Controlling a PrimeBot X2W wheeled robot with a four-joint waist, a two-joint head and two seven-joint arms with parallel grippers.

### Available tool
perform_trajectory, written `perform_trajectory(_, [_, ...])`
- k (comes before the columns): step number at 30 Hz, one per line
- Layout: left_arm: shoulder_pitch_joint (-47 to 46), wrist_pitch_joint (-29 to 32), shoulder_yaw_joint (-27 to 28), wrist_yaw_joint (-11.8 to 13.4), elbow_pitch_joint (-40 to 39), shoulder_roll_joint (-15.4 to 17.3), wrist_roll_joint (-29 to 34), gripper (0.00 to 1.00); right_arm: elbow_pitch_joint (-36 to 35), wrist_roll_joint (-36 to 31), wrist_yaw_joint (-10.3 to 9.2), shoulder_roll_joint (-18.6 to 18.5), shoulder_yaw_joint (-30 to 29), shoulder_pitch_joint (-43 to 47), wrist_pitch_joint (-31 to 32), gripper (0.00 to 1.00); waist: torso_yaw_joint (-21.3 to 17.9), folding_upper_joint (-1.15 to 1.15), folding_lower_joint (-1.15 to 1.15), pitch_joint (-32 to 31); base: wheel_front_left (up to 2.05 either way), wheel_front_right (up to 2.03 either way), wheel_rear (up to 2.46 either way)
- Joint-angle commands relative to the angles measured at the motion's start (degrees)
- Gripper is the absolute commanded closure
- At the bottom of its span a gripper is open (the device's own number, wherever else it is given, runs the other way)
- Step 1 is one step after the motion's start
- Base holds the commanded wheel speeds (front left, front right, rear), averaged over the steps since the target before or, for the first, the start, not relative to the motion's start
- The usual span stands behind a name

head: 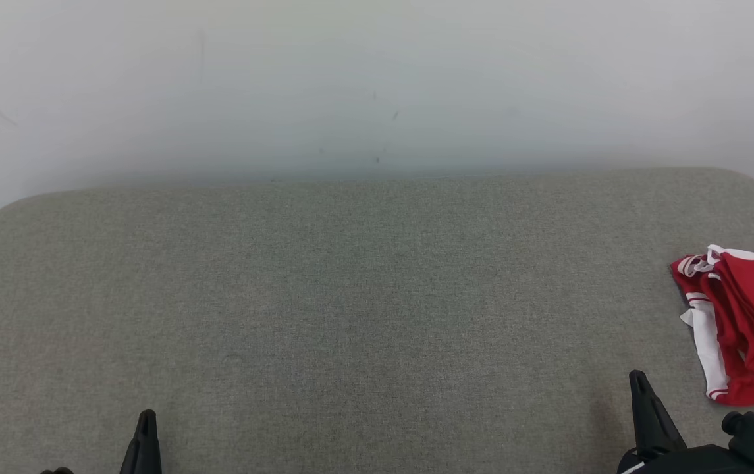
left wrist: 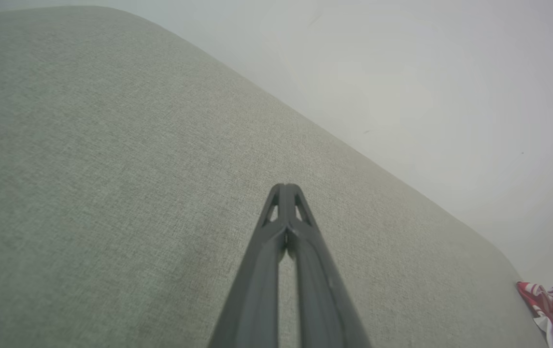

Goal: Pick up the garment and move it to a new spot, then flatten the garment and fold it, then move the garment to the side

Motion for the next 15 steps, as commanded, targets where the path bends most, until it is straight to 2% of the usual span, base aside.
perform_trajectory(1, [-1.8,0.6,0.3,-0.3,-0.8,0.3,-2.9,1.00,-0.7,2.7,-0.02,0.0,-0.4,-1.6,0.4,1.00,0.0,0.00,0.00,0.0,0.00,0.00,0.00])
perform_trajectory(15, [-3.2,3.7,0.6,-0.4,-0.6,0.3,-14.1,1.00,-0.4,14.0,-0.03,0.5,-1.5,-2.7,2.5,1.00,-0.2,0.00,0.00,0.0,0.00,0.00,0.00])
